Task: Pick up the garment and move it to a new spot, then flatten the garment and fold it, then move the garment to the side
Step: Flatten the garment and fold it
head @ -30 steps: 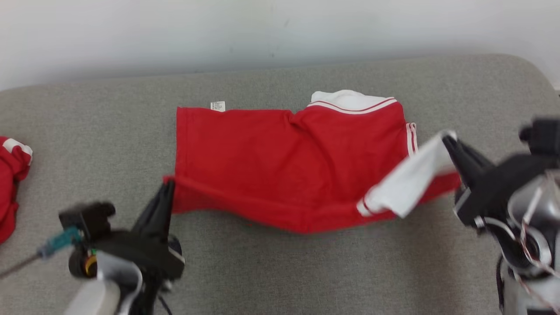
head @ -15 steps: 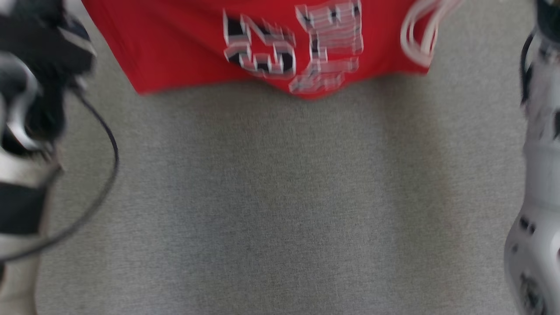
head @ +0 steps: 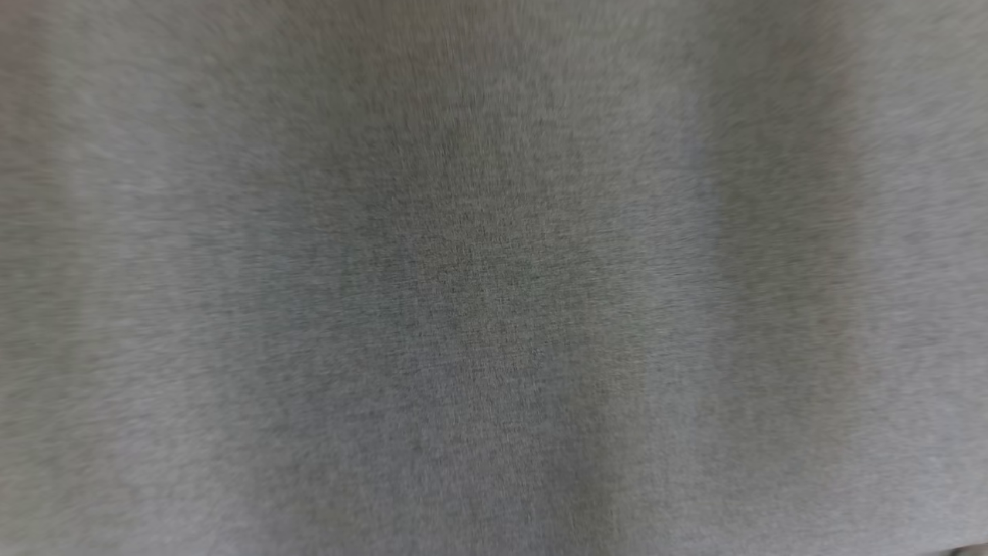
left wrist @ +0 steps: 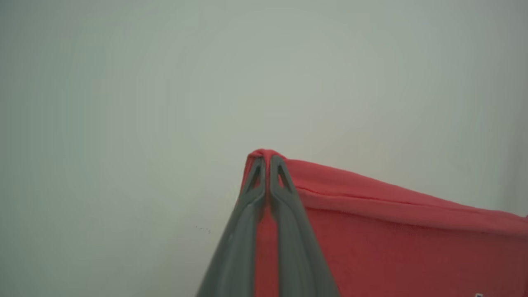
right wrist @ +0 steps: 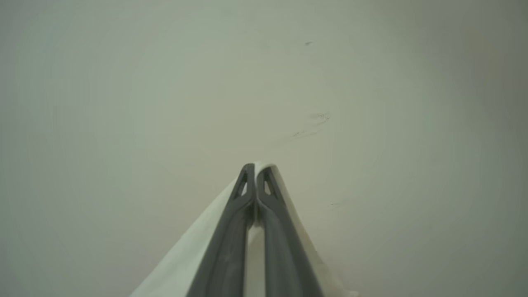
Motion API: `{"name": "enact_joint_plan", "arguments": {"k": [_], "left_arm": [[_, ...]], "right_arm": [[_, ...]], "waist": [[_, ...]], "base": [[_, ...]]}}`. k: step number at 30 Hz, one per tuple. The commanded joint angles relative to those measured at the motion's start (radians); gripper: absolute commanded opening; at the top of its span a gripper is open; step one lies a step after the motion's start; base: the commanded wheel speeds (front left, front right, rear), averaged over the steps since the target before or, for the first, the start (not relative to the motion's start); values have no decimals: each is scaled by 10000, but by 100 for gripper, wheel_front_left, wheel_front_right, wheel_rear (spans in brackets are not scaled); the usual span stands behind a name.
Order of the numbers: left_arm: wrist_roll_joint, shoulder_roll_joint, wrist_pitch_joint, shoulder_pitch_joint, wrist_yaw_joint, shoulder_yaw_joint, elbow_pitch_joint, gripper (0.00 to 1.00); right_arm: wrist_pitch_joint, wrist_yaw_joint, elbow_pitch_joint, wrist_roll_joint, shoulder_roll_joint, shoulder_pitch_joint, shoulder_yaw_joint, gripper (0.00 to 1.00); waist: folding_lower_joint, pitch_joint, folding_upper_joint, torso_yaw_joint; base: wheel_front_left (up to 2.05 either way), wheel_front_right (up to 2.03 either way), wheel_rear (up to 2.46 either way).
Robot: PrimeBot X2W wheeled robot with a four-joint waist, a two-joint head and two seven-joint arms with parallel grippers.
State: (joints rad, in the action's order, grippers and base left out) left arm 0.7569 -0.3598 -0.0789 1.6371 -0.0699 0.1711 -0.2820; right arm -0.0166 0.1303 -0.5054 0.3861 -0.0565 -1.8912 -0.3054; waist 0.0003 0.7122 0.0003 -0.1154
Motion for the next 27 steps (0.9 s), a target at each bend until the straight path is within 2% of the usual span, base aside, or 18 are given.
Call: {"name": "enact_joint_plan", "arguments": {"k": [1, 6, 10, 14, 20, 23, 27], "left_arm": [[-185, -23, -219, 460, 88, 21, -143, 0], [-529, -79, -811, 1453, 345, 95, -422, 0], [-558, -114, -1042, 1497, 431, 59, -714, 0], [-507, -165, -1182, 896, 697, 162, -1132, 0], [-123, -209, -1443, -284, 1170, 54, -1316, 0], [93, -289, -1309, -957, 1386, 127, -1132, 0], [358, -424, -899, -2021, 1532, 265, -768, 0]], "right_arm": [[-512, 6, -123, 141, 31, -510, -131, 0], [-1773, 6, -480, 238, 39, -1450, 189, 0], [-2105, 6, -619, 257, 30, -1493, 394, 0], [-1994, 6, -982, 103, -23, -915, 1247, 0], [-1804, 6, -633, 998, -353, 234, 2339, 0], [-1434, 6, -167, 1563, -705, 977, 2656, 0], [-370, 6, 531, 2318, -955, 2169, 2707, 0]], "waist": [[-3, 1626, -3, -180], [-3, 2072, -3, -149], [-3, 2322, -3, -59], [-3, 2507, -3, 93], [-3, 2164, -3, 235], [-3, 1747, -3, 279], [-3, 1034, -3, 318]], "base": [[0, 0, 0], [0, 0, 0], [0, 0, 0], [0, 0, 0], [0, 0, 0], [0, 0, 0], [0, 0, 0]]}}
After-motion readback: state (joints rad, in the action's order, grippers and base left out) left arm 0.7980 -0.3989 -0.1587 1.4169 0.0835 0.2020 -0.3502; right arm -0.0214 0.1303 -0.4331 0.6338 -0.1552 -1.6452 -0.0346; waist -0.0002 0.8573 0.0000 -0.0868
